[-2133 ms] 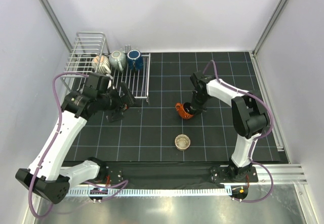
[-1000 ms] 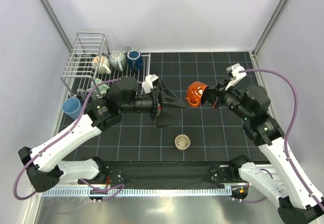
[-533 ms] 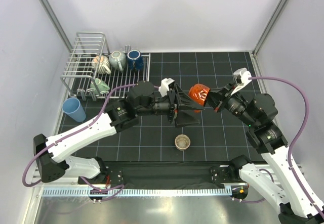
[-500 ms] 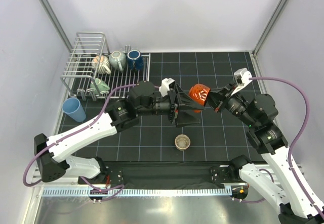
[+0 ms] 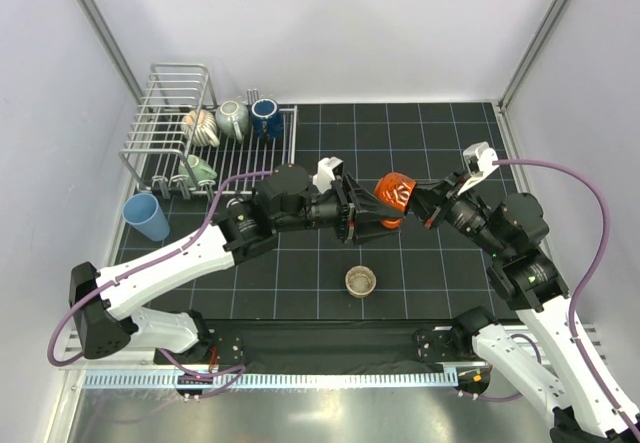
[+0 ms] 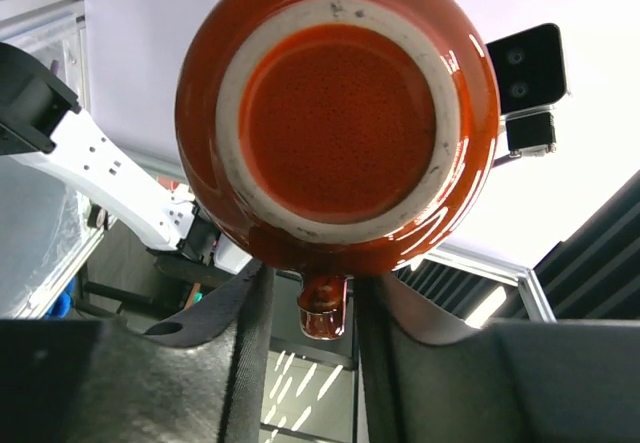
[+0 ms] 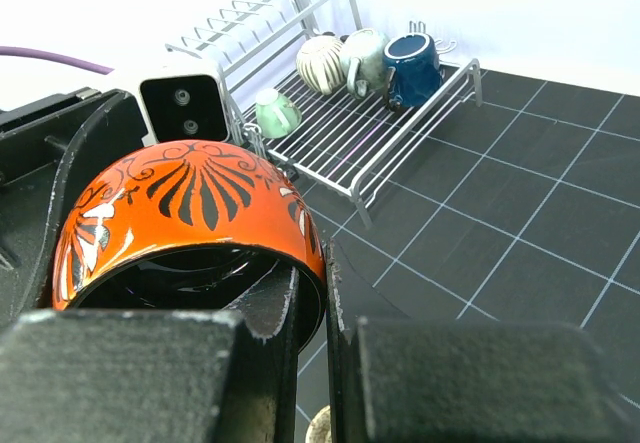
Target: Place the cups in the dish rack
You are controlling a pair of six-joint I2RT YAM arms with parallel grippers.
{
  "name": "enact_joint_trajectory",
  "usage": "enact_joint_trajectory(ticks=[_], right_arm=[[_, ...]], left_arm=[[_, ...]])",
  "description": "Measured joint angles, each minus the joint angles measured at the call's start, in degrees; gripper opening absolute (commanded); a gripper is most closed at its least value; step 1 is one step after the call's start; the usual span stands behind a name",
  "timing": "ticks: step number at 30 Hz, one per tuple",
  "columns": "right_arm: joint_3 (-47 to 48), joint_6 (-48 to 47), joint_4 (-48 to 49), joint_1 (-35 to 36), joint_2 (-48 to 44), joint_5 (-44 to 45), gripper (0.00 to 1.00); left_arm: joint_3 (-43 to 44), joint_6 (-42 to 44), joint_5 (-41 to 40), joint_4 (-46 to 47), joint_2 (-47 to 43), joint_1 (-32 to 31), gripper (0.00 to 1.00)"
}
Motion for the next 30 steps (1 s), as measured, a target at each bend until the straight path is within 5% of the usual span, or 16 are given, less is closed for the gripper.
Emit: enact_joint_trajectory(ticks=[5, 7, 13, 15, 19, 23, 30], right_arm=[[-0.2, -0.1, 0.0, 0.0, 0.0, 0.0, 0.04], [-0.2, 0.0, 0.0, 0.0, 0.0, -0.1, 0.04], [-0.2, 0.2, 0.3, -0.1, -0.2, 0.1, 0.04], [-0.1, 0.2, 0.0, -0.1, -0.2, 0.2, 0.21], [0.2, 0.2, -1.3, 0.0, -0.3, 0.7, 0.29], [0.5, 0.5, -2.8, 0.0, -0.4, 1.6, 0.51], [1.7, 1.2, -7.0, 0.0, -0.5, 5.6, 0.64]], left_arm=[[0.0, -0.4, -0.6, 0.7, 0.0, 0.0, 0.2], [0.0, -0.5, -0.7, 1.1, 0.0, 0.0, 0.0], [0.0, -0.3, -0.9, 2.2, 0.0, -0.1, 0.0], [0.0, 0.1, -1.1, 2.2, 0.0, -0.2, 0.0], [0.0, 2.6, -2.1, 0.4, 0.0, -0.2, 0.0], [0.0, 5.0, -4.2, -3.0, -0.5, -0.2, 0.0], [0.8, 9.9, -8.0, -10.7, -3.5, 0.3, 0.0]])
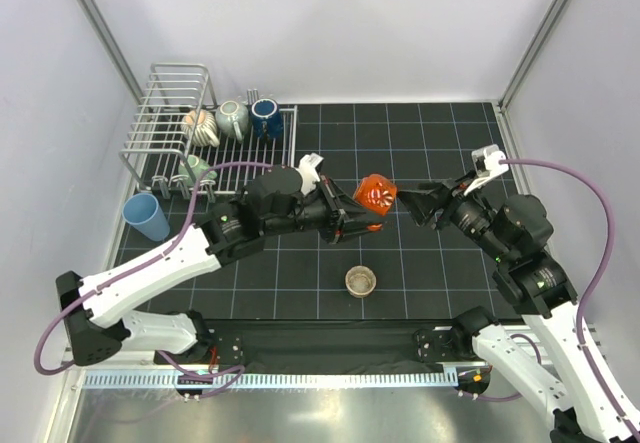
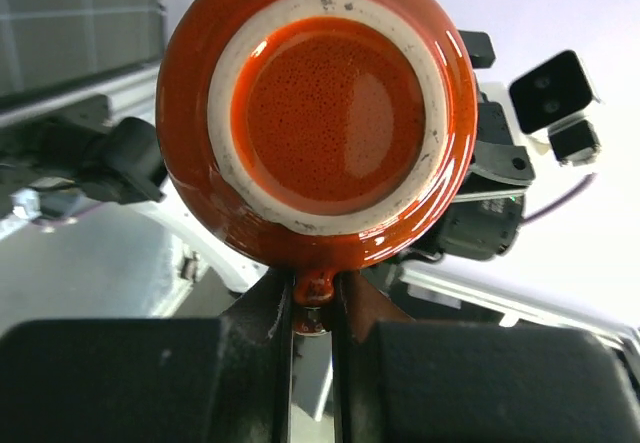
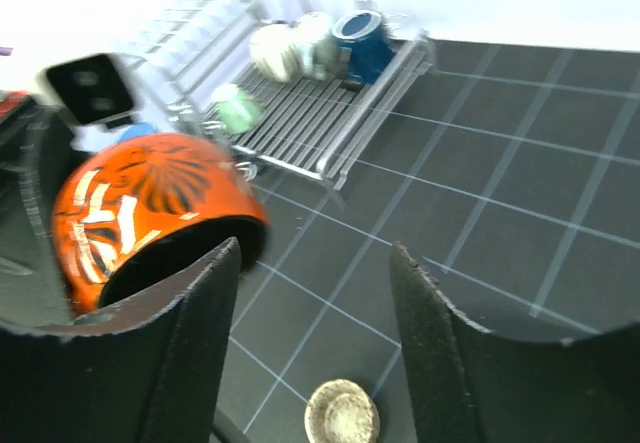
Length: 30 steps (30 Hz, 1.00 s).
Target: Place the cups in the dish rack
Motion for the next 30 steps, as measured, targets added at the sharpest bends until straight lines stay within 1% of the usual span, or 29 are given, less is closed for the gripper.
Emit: enact_joint_trajectory(ticks=[4, 8, 9, 12, 15, 19, 21, 26, 30], right_arm=[[3.2, 0.3, -5.7, 0.0, 1.4, 5.6, 0.64], [8.4, 0.5, -13.1, 0.0, 4.4, 11.6, 0.64], [10.0, 0.5, -15.6, 0.0, 5.5, 13.1, 0.64], [12.4, 0.7, -20.4, 0.0, 6.9, 15.2, 0.65], [13.5, 1.3, -24.8, 0.0, 7.1, 15.9, 0.65], [15.0, 2.0, -29.7, 0.0, 7.1, 16.0, 0.65], [15.8, 2.2, -31.6, 0.0, 6.6, 15.9, 0.65], [16.3, 2.2, -34.7, 0.0, 4.6, 16.0, 0.65], [18.2, 1.8, -37.3, 0.0, 4.5, 16.3, 0.66]], left_arm=[[4.4, 4.9, -2.5, -9.7, -0.2, 0.7, 0.0], [11.8, 11.5, -6.4, -21.4, 0.1, 1.7, 0.0], [14.9, 14.1, -8.2, -25.7, 0.6, 2.1, 0.0], [21.8, 19.8, -13.0, -34.6, 2.3, 3.3, 0.0], [26.7, 26.2, -18.3, -42.0, 4.3, 5.7, 0.0], [26.9, 33.1, -22.3, -48.7, 6.4, 11.9, 0.0], [25.7, 36.0, -24.1, -50.1, 7.3, 15.1, 0.0], [21.1, 43.4, -28.2, -50.9, 9.3, 23.0, 0.0], [20.6, 48.9, -31.3, -49.9, 13.7, 26.5, 0.0]])
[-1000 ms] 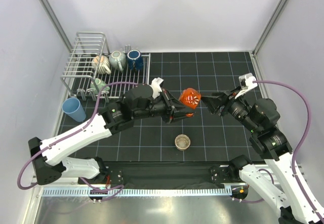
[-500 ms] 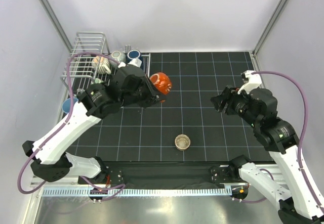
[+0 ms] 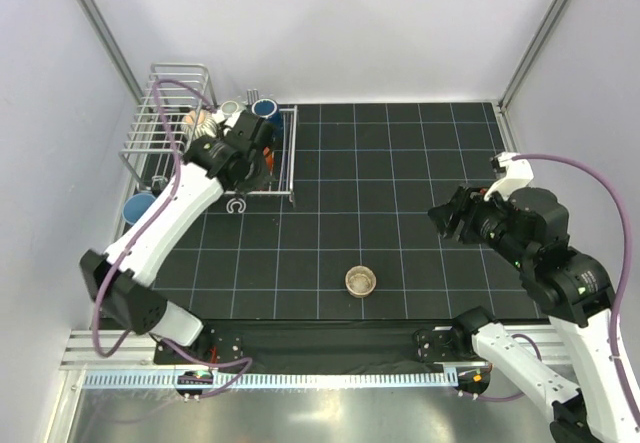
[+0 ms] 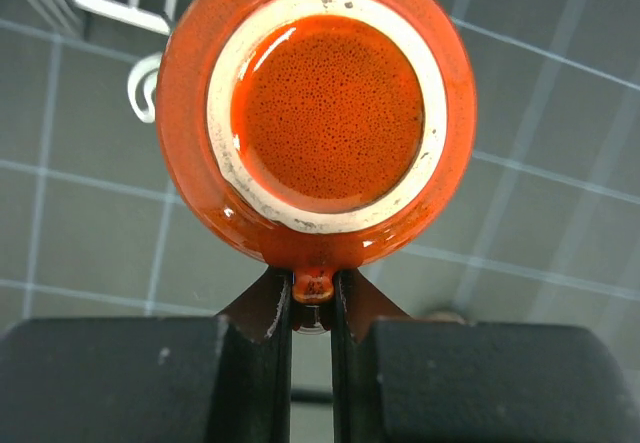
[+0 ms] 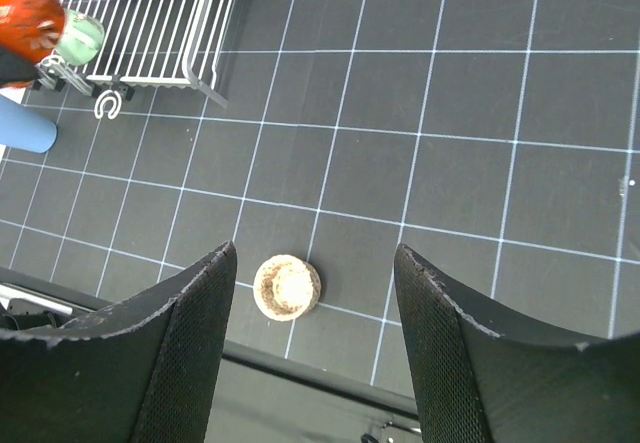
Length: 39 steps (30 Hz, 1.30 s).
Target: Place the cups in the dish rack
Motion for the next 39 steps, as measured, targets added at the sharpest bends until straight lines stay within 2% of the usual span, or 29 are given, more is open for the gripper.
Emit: enact_joint_trajectory(ticks=[5, 11, 19, 27, 38, 39], right_arm=[[5.2, -1.0, -3.3, 0.0, 2.0, 0.7, 0.66], [7.0, -1.2, -5.3, 0.0, 2.1, 1.4, 0.66], [10.2, -1.7, -8.5, 0.0, 2.1, 5.6, 0.67], [11.0, -1.7, -8.5, 0.0, 2.2, 7.4, 0.67], [9.8, -1.4, -8.5, 0.0, 2.8, 7.4, 0.66], [9.7, -1.3, -8.5, 0.0, 2.8, 7.4, 0.67]], left_arm=[[1.4, 5.4, -2.6, 3.1, 9.6, 2.5, 0.0], [8.3, 10.6, -4.2, 6.5, 23.6, 4.7, 0.0], [15.5, 13.2, -4.2, 8.8, 34.0, 8.3, 0.0], [19.5, 14.1, -2.9, 10.4, 40.0, 9.4, 0.0], [26.1, 14.0, -1.0, 6.6, 44.6, 9.0, 0.0], [26.8, 14.0, -0.9, 6.4, 45.0, 9.0, 0.03]])
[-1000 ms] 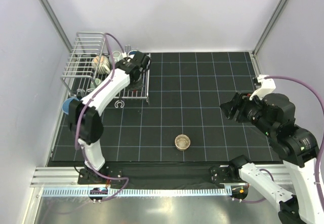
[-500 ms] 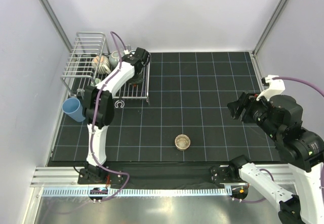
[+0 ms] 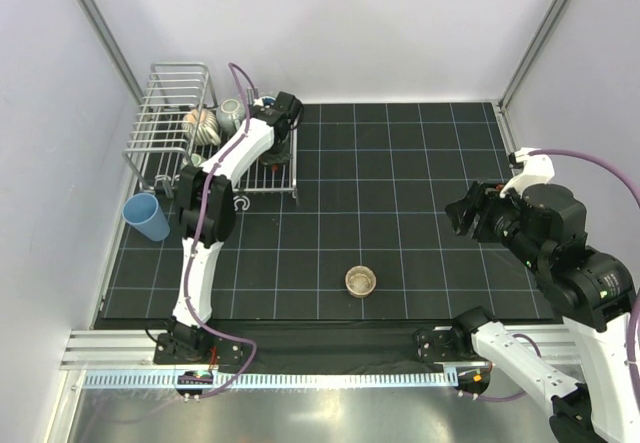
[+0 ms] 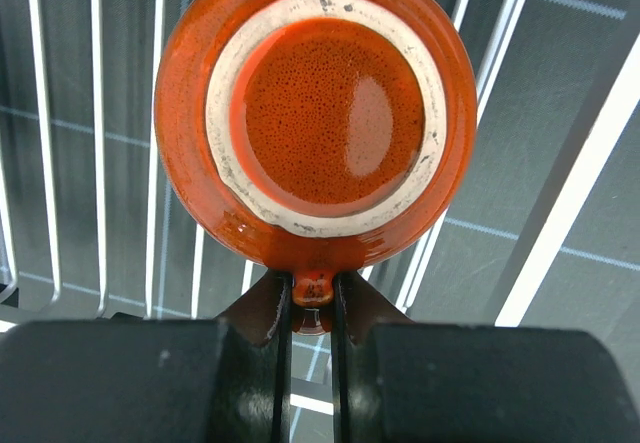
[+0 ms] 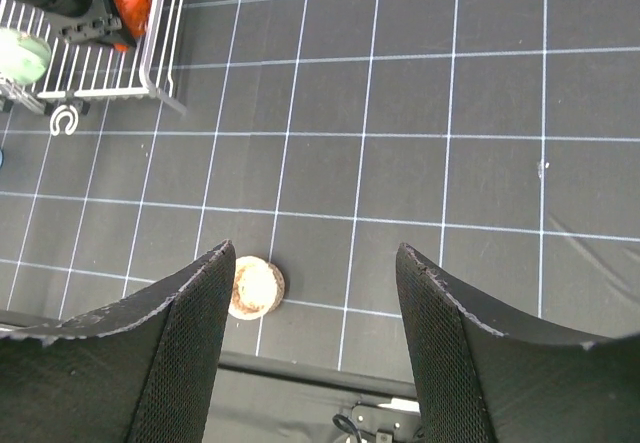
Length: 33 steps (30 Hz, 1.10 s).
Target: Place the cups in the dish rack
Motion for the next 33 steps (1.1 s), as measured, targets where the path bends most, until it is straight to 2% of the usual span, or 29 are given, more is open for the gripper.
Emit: enact_joint_trajectory(ticks=[8, 11, 12, 15, 25, 33], right_arm=[[-1.1, 0.5, 0.0, 0.0, 0.3, -0.9, 0.66], [-1.5, 0.7, 0.0, 0.0, 0.2, -1.1, 0.66], [-1.7, 0.9, 0.0, 0.0, 0.2, -1.3, 0.66], [-2.3, 1.1, 0.0, 0.0, 0.2, -1.7, 0.67], [-4.1, 1.3, -0.3, 0.0, -0.5, -3.1, 0.67], [-6.4, 1.0, -0.7, 0.0, 3.1, -8.5, 0.7]], left_arm=[[0.5, -0.5, 0.5, 0.2, 0.3, 0.0, 0.22], [0.3, -0.6, 0.6, 0.3, 0.3, 0.1, 0.33], [0.2, -0.7, 0.6, 0.5, 0.3, 0.2, 0.4], [-0.8, -0.9, 0.5, 0.8, 0.3, 0.4, 0.47], [-2.9, -2.3, 1.3, 0.1, -2.7, 0.7, 0.58], [-7.0, -4.7, 5.8, -0.3, -18.1, 0.7, 0.61]])
